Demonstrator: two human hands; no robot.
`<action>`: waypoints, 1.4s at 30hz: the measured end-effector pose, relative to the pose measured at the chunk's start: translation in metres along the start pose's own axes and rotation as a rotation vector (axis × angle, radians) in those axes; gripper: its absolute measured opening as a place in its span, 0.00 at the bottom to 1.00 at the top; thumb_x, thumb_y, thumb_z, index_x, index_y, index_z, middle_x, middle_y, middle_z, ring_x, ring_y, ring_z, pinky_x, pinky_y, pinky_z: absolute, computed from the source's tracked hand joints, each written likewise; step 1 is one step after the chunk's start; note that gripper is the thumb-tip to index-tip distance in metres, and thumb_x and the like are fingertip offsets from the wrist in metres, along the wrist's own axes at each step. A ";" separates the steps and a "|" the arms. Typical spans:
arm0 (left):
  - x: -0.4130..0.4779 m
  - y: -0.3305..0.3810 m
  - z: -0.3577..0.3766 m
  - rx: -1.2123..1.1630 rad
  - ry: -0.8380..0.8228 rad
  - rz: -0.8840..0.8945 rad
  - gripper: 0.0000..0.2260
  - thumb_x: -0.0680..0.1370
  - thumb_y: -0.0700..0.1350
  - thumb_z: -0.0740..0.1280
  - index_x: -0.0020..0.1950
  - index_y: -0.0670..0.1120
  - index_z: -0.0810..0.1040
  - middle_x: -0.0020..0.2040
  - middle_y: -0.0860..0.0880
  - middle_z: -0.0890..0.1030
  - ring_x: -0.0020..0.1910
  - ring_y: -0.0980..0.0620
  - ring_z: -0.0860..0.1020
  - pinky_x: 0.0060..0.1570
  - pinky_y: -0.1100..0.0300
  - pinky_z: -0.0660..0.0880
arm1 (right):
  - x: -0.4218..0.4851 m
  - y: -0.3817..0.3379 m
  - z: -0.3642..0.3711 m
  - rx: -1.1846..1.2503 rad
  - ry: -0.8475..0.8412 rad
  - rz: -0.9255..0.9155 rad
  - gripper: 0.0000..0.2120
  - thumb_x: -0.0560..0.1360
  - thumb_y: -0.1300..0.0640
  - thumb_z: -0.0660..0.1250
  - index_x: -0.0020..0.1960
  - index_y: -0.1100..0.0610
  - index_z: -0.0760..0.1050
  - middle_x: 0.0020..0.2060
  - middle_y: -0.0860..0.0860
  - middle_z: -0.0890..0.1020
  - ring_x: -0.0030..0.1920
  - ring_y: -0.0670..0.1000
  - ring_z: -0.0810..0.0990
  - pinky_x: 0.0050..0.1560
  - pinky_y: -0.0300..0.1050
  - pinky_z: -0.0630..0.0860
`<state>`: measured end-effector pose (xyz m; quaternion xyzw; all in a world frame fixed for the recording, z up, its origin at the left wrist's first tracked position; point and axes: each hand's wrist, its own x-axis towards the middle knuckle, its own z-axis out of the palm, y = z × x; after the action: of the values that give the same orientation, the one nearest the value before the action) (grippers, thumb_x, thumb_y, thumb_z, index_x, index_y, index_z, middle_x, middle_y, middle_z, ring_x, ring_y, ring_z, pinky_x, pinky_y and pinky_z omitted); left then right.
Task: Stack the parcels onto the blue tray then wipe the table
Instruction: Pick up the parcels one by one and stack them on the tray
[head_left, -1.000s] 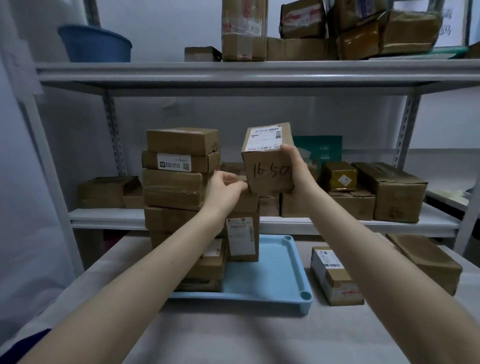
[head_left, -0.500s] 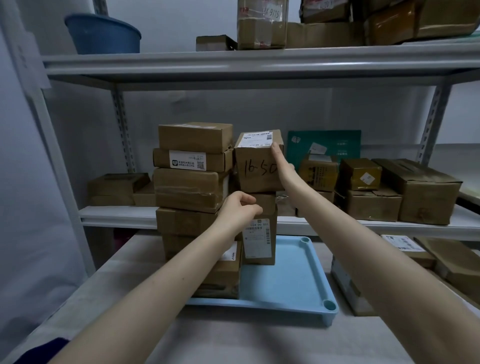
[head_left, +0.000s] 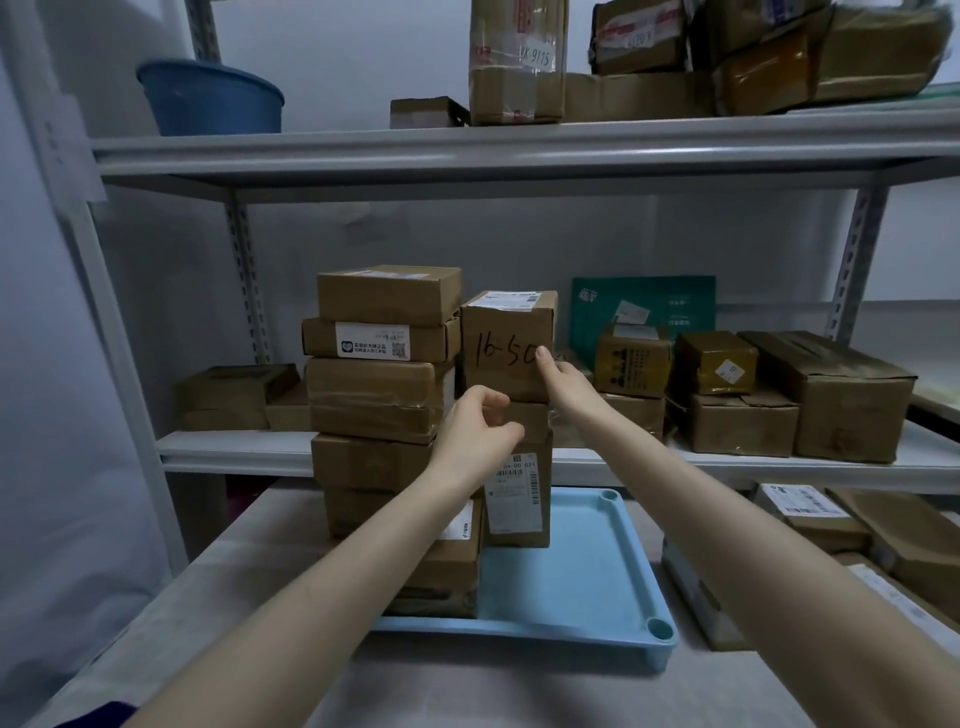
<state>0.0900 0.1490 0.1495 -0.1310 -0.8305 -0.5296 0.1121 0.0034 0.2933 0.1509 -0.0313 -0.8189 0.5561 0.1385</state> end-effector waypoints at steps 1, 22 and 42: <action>-0.003 0.004 -0.002 0.019 0.026 0.063 0.15 0.76 0.40 0.67 0.63 0.48 0.73 0.57 0.49 0.76 0.53 0.56 0.74 0.49 0.63 0.73 | 0.000 0.002 0.001 -0.010 0.007 -0.009 0.34 0.80 0.35 0.49 0.75 0.59 0.61 0.71 0.57 0.70 0.69 0.58 0.70 0.68 0.58 0.68; 0.017 0.013 -0.050 0.634 0.375 0.192 0.42 0.75 0.45 0.68 0.79 0.54 0.43 0.79 0.44 0.39 0.78 0.41 0.41 0.75 0.42 0.49 | 0.000 0.009 -0.001 0.031 0.000 -0.078 0.22 0.83 0.50 0.54 0.74 0.57 0.63 0.69 0.55 0.72 0.67 0.55 0.71 0.66 0.54 0.71; -0.026 0.045 0.021 0.434 0.126 0.325 0.31 0.75 0.44 0.67 0.76 0.48 0.58 0.76 0.46 0.55 0.75 0.45 0.57 0.67 0.54 0.64 | -0.045 0.046 -0.046 0.024 0.173 -0.134 0.12 0.78 0.52 0.65 0.41 0.57 0.80 0.38 0.52 0.84 0.43 0.52 0.83 0.48 0.50 0.79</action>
<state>0.1287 0.1839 0.1710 -0.2024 -0.8839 -0.3216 0.2726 0.0536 0.3431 0.1159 -0.0228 -0.7973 0.5507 0.2458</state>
